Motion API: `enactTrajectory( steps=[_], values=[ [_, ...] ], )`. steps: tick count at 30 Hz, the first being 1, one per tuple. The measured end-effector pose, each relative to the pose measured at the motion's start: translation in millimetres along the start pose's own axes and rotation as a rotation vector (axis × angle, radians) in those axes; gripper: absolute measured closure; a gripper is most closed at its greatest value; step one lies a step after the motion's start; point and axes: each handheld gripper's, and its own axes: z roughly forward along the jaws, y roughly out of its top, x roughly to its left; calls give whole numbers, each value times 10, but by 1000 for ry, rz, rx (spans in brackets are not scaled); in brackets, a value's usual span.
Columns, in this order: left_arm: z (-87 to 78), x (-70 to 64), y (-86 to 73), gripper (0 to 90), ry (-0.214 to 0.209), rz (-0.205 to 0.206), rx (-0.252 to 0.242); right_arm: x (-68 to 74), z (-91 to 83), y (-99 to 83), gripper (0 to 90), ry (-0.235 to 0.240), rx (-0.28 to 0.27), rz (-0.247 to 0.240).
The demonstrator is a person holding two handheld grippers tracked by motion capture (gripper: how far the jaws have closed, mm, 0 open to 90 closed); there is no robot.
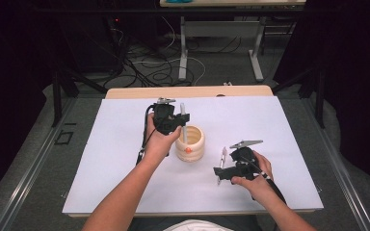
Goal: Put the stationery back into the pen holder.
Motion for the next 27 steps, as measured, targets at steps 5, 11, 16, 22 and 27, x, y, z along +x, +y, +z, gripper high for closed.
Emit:
enactTrajectory(
  steps=[5,11,16,22,27],
  values=[
    [90,-20,-41,780,10,7,43,1,0,0,0,0,2,-3],
    [179,-30,-110,780,13,15,95,-2,-1,-1,0,1,1,-1],
    [229,-38,-155,779,14,19,122,-1,3,-2,0,2,3,-2],
    [275,-50,-189,779,12,13,139,3,5,-4,1,3,6,0],
    [278,-36,-192,772,10,13,153,-3,2,-2,1,2,5,-5]
  ],
)
